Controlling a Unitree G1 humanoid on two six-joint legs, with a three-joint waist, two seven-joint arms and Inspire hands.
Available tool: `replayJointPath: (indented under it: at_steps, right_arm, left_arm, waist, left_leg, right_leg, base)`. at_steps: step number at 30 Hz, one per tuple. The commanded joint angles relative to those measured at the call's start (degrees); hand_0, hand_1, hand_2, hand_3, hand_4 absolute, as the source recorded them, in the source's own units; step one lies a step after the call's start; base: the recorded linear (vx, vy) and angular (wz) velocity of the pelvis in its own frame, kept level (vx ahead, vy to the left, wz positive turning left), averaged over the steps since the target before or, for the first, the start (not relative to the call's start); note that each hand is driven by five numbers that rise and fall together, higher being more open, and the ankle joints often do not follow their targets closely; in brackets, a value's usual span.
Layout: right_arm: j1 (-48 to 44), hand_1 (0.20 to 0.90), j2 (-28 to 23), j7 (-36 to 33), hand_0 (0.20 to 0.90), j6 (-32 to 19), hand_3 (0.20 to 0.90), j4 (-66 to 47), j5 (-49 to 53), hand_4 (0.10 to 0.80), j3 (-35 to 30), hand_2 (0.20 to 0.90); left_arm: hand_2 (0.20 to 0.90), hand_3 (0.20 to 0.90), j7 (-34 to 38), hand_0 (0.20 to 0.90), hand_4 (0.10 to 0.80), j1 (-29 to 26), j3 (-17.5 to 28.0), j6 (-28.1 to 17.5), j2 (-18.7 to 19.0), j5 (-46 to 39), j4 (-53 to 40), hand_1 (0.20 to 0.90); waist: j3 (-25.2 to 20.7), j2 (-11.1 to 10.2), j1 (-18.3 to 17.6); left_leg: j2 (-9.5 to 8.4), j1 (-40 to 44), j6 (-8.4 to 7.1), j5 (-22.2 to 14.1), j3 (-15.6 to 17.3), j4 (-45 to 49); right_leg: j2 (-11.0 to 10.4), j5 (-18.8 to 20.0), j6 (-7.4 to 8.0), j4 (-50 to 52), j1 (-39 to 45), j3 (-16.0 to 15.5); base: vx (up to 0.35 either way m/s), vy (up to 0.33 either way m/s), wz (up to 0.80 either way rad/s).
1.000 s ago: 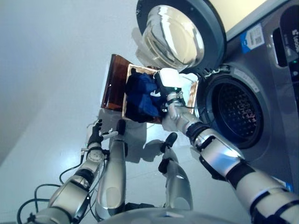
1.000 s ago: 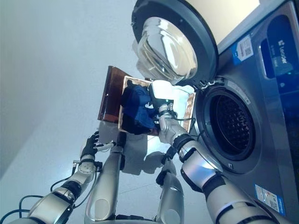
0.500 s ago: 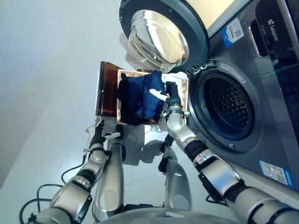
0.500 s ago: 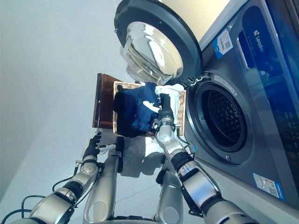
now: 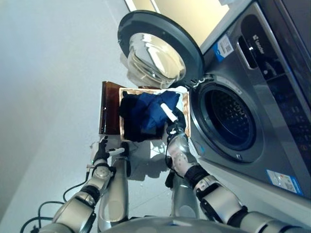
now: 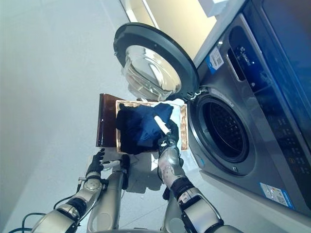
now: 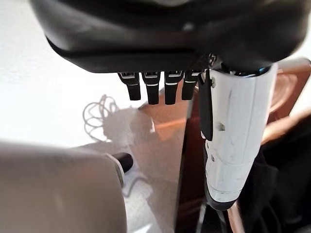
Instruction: Pick up the clothes and place them into the washing machine
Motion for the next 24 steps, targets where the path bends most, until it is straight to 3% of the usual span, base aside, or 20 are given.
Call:
replayJointPath:
  at_steps: [1, 10, 16, 24]
  right_arm:
    - [-2.8, 0.2, -0.9, 1.4, 0.2, -8.6, 0.2, -5.3, 6.0, 0.3, -4.9, 0.2]
    - [-8.0, 0.2, -1.5, -0.3, 0.2, -15.2, 0.2, 0.7, 17.5, 0.3, -18.7, 0.2]
    - [-13.7, 0.2, -6.5, -1.7, 0.2, -17.6, 0.2, 7.7, 22.5, 0.3, -27.0, 0.2]
    - [-18.8, 0.2, -14.4, -3.2, 0.2, -17.0, 0.2, 15.7, 24.4, 0.3, -31.8, 0.2]
  left_arm:
    - [0.9, 0.9, 1.0, 0.9, 0.8, 0.2, -1.1, -1.1, -2.3, -0.2, 0.6, 0.9]
    - [0.9, 0.9, -0.4, 0.9, 0.8, -0.5, -2.5, -1.3, -3.4, -2.6, 1.4, 0.9]
    - [0.9, 0.9, -2.2, 0.9, 0.8, -0.8, -3.4, -1.3, -3.7, -4.1, 2.6, 0.9]
    - [0.9, 0.9, -3.2, 0.9, 0.8, -1.1, -4.2, -1.7, -3.4, -4.4, 3.0, 0.9]
  waist:
    - [1.3, 5.2, 1.3]
    - [1.3, 6.3, 0.8]
    - [1.4, 7.4, 0.9]
    - [1.7, 8.9, 1.5]
  left_leg:
    - [-1.55, 7.7, -2.71, 7.8, -2.0, -20.5]
    - [-2.33, 6.7, -2.41, 8.9, -1.6, -20.9]
    - [-2.38, 6.2, -2.47, 8.9, -1.7, -21.2]
    - [-2.6, 5.1, -2.65, 9.0, -2.0, -21.1]
  right_leg:
    - [-0.5, 0.5, 4.59, 1.9, 4.3, -0.5]
    - [-1.2, 1.6, 4.21, 1.4, 3.2, -0.8]
    - [-1.0, 1.2, 4.14, 1.3, 2.3, -0.5]
    - [-1.1, 0.1, 3.94, 1.3, 1.3, -0.2]
  base:
    - [0.01, 0.012, -0.18]
    - [-0.019, 0.018, -0.09]
    - [0.007, 0.008, 0.0]
    - [-0.005, -0.002, 0.0]
